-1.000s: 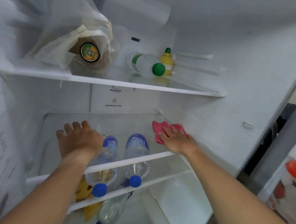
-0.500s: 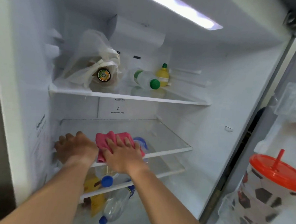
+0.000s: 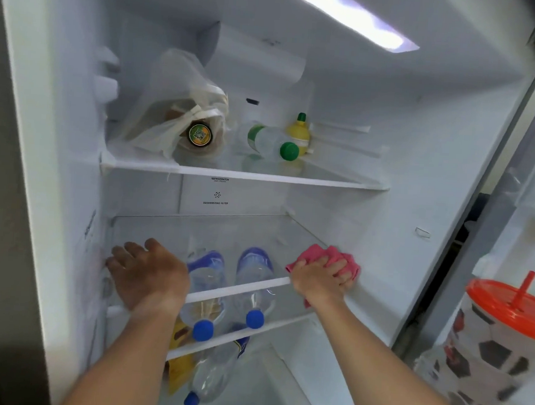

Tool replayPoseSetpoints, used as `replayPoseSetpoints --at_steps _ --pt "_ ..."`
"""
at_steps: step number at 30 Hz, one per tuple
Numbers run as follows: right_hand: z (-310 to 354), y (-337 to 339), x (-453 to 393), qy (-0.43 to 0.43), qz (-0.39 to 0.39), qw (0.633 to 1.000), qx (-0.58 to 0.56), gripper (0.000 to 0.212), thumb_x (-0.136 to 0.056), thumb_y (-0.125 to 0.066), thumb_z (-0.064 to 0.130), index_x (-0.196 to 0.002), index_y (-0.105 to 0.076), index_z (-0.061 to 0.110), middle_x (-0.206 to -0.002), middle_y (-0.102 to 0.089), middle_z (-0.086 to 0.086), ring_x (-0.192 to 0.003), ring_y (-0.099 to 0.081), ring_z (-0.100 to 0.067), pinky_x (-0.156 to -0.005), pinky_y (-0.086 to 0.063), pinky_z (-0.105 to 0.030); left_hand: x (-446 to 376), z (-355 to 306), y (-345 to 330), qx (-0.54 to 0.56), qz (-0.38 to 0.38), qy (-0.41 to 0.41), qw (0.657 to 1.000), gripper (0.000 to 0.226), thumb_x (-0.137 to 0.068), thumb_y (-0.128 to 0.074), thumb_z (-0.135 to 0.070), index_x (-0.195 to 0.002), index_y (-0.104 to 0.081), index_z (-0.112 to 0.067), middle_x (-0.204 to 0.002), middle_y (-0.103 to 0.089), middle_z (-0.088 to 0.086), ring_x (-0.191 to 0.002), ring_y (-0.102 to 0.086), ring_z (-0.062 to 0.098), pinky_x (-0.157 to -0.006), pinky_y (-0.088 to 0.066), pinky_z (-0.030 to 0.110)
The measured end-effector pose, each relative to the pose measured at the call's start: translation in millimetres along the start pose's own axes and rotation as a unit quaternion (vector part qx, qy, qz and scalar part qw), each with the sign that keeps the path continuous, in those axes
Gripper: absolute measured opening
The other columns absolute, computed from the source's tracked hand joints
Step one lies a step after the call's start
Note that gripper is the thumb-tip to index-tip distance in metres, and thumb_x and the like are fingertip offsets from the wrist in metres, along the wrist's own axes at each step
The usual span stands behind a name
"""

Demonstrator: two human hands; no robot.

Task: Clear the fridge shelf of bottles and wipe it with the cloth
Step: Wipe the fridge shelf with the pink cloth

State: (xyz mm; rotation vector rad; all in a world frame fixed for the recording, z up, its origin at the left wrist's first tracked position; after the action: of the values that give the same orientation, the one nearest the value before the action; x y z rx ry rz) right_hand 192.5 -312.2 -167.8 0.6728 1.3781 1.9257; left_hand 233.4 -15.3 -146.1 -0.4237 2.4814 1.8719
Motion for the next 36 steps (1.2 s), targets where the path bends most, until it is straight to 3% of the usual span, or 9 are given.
replayPoseSetpoints --at_steps 3,9,13,19,25,29,36 --pt "25 -1 6 0.027 0.047 0.997 0.047 0.077 -0.097 -0.019 0.06 -0.159 0.003 0.021 -0.164 0.015 -0.023 -0.146 0.019 -0.053 -0.113 0.017 -0.061 -1 -1 -2 0.0 0.005 -0.001 1.0 0.05 -0.096 -0.035 -0.027 -0.139 -0.046 -0.004 -0.15 -0.04 0.025 -0.14 -0.034 0.041 -0.118 -0.025 0.05" --pt "91 -15 25 0.212 0.109 0.963 0.127 0.071 -0.093 -0.012 0.073 -0.156 0.004 0.044 -0.167 0.013 -0.001 -0.152 0.013 -0.037 -0.113 0.01 -0.066 -5 0 -9 -0.003 0.008 -0.004 1.0 0.05 -0.097 -0.036 -0.029 -0.139 -0.044 -0.004 -0.152 -0.037 0.025 -0.141 -0.031 0.041 -0.119 -0.022 0.049" --pt "158 -41 40 0.338 0.108 0.928 0.116 0.068 -0.095 -0.014 0.068 -0.157 -0.001 0.045 -0.168 0.006 -0.001 -0.153 0.008 -0.036 -0.115 0.008 -0.065 -4 1 -8 -0.011 0.007 0.003 1.0 0.053 -0.096 -0.035 -0.026 -0.141 -0.042 0.0 -0.151 -0.039 0.023 -0.141 -0.032 0.04 -0.118 -0.023 0.049" --pt "211 -58 19 0.45 0.115 0.88 0.1 0.064 -0.096 -0.015 0.064 -0.156 -0.005 0.044 -0.168 0.0 0.008 -0.154 0.002 -0.025 -0.117 0.002 -0.059 -9 0 -10 -0.033 0.006 0.002 0.999 0.048 -0.093 -0.036 -0.021 -0.136 -0.046 -0.002 -0.143 -0.046 0.019 -0.136 -0.037 0.037 -0.116 -0.027 0.047" --pt "183 -42 -44 0.359 0.105 0.924 0.082 0.066 -0.097 -0.017 0.065 -0.158 -0.007 0.041 -0.168 -0.001 0.008 -0.154 -0.001 -0.022 -0.118 -0.001 -0.059 -13 -1 -12 -0.044 0.007 -0.003 0.999 0.055 -0.094 -0.035 -0.029 -0.143 -0.042 -0.004 -0.15 -0.041 0.018 -0.14 -0.034 0.037 -0.117 -0.027 0.048" --pt "131 -23 -82 0.281 0.077 0.951 0.1 0.069 -0.096 -0.016 0.068 -0.158 -0.006 0.04 -0.168 -0.002 0.004 -0.154 -0.005 -0.026 -0.118 -0.004 -0.06 -14 -1 -14 -0.035 0.013 0.002 0.999 0.062 -0.1 -0.019 -0.036 -0.152 -0.03 -0.005 -0.16 -0.028 0.018 -0.146 -0.026 0.038 -0.12 -0.021 0.049" --pt "55 -5 -73 0.227 0.058 0.966 0.113 0.07 -0.095 -0.015 0.069 -0.158 -0.003 0.041 -0.169 0.0 0.003 -0.154 -0.004 -0.028 -0.119 -0.007 -0.061 -11 0 -14 -0.013 0.042 0.004 0.999 0.069 -0.102 -0.014 -0.044 -0.158 -0.014 -0.005 -0.166 -0.011 0.016 -0.152 -0.012 0.037 -0.124 -0.009 0.048"
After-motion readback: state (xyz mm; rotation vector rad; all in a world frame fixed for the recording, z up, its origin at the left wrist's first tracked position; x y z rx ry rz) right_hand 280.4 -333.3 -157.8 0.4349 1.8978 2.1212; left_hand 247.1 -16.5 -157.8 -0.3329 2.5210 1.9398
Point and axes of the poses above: each hand's wrist, its own x-axis away from the middle knuckle, its own y-axis out of the back of the hand, z = x × y, the point moved 5 cm from there along -x, towards the middle knuckle
